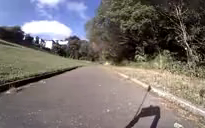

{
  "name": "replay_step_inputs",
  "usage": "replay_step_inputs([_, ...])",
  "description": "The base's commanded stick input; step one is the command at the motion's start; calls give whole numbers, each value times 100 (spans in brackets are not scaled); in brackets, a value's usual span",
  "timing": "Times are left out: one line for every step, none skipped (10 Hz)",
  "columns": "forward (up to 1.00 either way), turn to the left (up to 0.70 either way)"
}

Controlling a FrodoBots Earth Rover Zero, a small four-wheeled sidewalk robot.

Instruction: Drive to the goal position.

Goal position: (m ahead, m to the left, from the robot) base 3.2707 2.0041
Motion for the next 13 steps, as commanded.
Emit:
replay_step_inputs([70,0])
replay_step_inputs([70,0])
replay_step_inputs([70,0])
replay_step_inputs([70,0])
replay_step_inputs([70,0])
replay_step_inputs([70,0])
replay_step_inputs([70,0])
replay_step_inputs([70,27])
replay_step_inputs([70,15])
replay_step_inputs([70,0])
replay_step_inputs([70,0])
replay_step_inputs([70,0])
replay_step_inputs([70,0])
